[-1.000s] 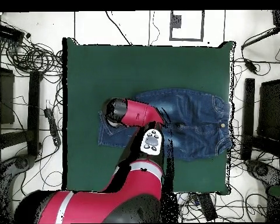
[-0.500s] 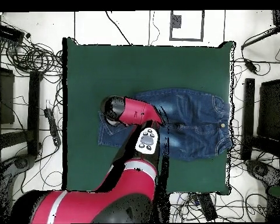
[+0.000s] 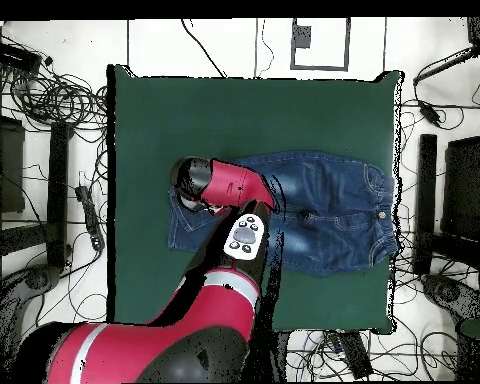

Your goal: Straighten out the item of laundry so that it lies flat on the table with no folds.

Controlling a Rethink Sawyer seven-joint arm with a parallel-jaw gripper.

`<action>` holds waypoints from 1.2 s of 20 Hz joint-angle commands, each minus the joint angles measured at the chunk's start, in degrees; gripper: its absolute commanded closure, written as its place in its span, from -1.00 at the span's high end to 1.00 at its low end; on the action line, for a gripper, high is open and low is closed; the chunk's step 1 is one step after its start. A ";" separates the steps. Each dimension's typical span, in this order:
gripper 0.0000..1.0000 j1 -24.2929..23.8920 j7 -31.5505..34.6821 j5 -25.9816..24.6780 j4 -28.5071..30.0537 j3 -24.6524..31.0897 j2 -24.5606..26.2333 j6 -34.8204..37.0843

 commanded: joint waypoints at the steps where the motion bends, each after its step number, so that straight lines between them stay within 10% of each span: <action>1: -1.00 1.72 19.47 5.69 -5.95 3.81 6.49 -0.04; 24: -1.00 4.97 37.71 12.42 -17.86 0.64 5.88 15.72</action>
